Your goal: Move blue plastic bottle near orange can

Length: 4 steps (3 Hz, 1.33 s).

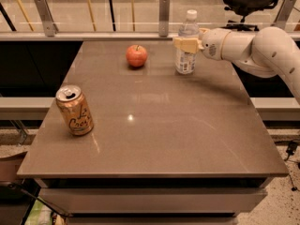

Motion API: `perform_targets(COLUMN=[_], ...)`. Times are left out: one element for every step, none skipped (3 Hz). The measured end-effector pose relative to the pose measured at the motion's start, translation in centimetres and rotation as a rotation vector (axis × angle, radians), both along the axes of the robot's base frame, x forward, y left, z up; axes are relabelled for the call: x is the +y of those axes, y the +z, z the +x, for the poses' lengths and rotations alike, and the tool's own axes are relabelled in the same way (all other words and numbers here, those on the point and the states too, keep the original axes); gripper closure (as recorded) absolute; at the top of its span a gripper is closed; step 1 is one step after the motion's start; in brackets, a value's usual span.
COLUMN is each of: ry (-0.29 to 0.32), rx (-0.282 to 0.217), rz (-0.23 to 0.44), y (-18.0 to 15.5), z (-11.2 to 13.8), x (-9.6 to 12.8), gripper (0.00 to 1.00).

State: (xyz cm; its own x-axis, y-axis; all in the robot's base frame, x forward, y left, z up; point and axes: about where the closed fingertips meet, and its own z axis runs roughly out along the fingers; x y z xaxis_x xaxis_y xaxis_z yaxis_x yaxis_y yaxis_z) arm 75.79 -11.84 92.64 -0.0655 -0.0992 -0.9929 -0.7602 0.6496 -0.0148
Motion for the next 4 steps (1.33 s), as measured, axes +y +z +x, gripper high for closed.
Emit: perform_targets(ry=[0.026, 0.053, 0.083, 0.088], rx=[0.023, 0.055, 0.071, 0.047], rz=[-0.026, -0.047, -0.055, -0.050], y=[0.9, 2.4, 3.9, 4.7], z=[-1.2, -3.2, -5.2, -7.1], x=[1.1, 2.7, 4.2, 5.3], gripper=[1.00, 1.00, 1.00, 1.00])
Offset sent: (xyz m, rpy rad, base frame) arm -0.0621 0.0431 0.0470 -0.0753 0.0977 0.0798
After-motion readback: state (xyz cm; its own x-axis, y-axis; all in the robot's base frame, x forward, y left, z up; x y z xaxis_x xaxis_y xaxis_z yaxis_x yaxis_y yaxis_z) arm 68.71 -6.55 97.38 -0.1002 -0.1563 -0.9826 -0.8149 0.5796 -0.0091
